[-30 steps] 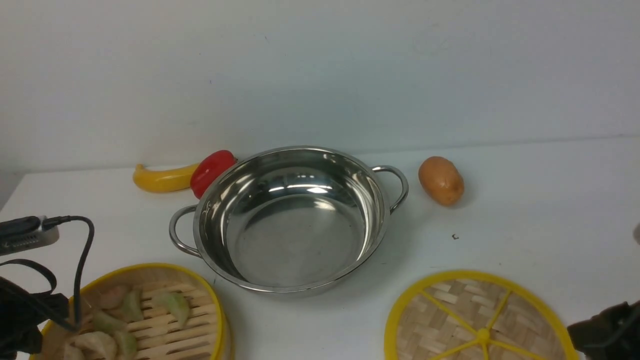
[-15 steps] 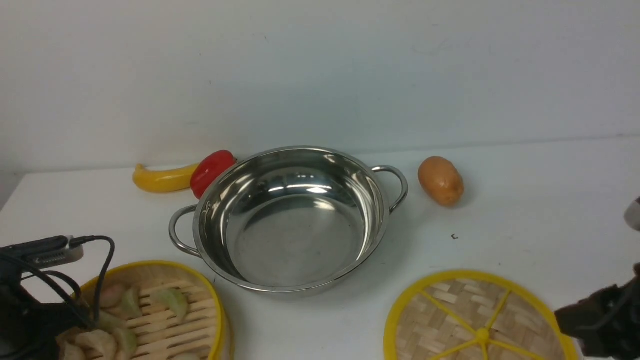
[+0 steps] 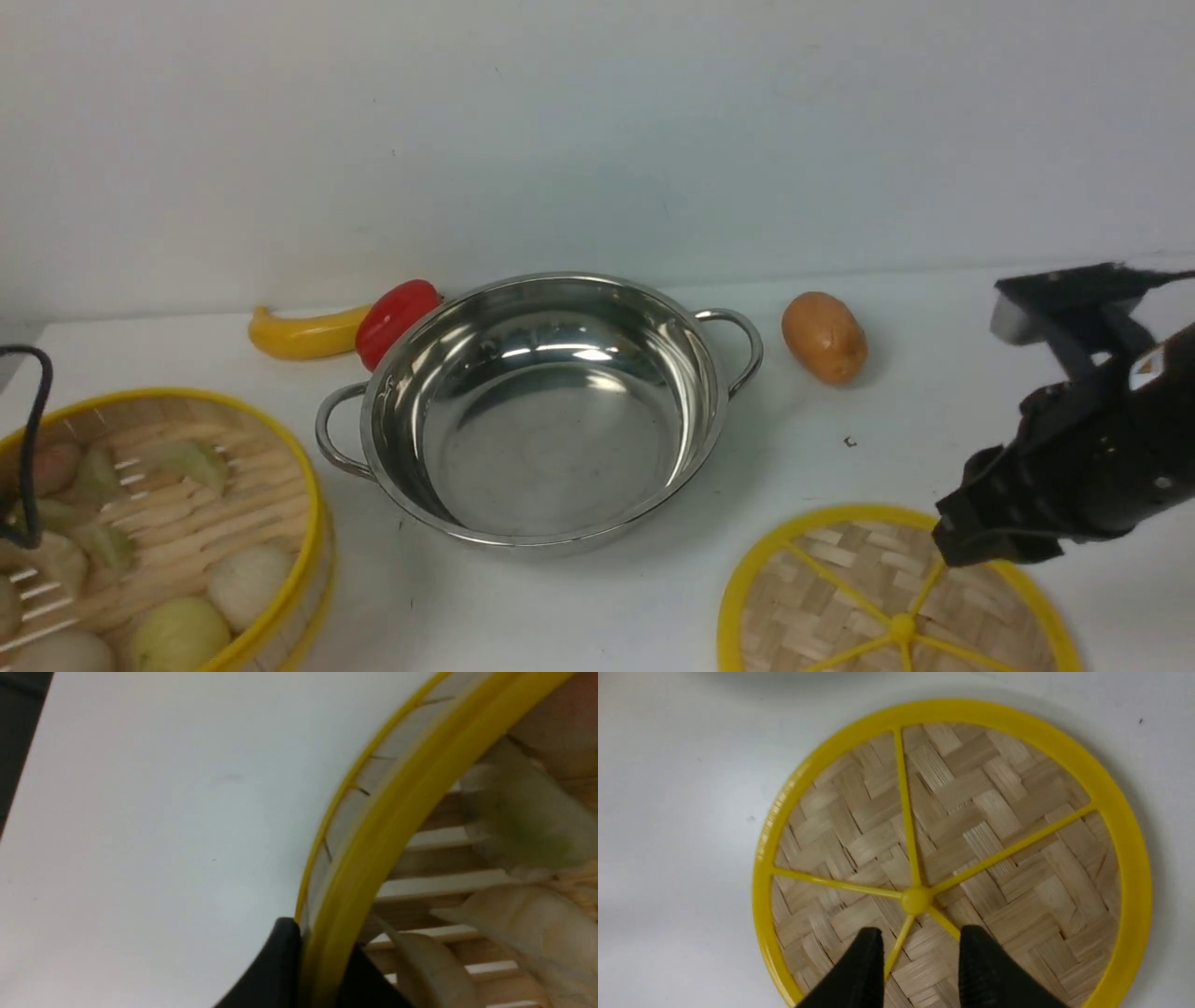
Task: Place the steamer in the pot on the white table, and put the lid on the steamer.
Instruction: 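Grasp the rim of the steamer basket holding the buns with the left gripper, then place the bamboo steamer basket with dumplings into the steel pot with the left gripper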
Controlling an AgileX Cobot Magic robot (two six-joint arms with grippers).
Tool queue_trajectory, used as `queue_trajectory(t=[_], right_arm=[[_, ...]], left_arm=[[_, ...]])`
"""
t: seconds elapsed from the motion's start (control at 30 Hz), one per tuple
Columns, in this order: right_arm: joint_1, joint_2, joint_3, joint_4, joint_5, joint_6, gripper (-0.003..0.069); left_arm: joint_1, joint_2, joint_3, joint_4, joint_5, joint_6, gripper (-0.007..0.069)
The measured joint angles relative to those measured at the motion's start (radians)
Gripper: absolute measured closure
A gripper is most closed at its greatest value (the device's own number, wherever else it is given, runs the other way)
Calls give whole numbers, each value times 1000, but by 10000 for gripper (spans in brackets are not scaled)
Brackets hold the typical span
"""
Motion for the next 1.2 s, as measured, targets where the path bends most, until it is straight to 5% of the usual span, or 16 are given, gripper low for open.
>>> queue_trajectory(t=[0.3, 0.43, 0.73, 1.0, 1.2], right_arm=[[175, 135, -1, -189, -81, 156, 416], [215, 153, -1, -286, -109, 269, 416], [217, 229, -2, -320, -153, 314, 416], [217, 251, -11, -325, -158, 348, 519], [218, 240, -21, -338, -75, 348, 518]], left_arm=[[-68, 43, -293, -210, 252, 156, 594], [-183, 97, -397, -202, 272, 154, 594], [-438, 260, -599, -99, 282, 40, 594], [-516, 449, -771, -80, 289, 14, 594], [-522, 567, -862, -106, 290, 15, 594]])
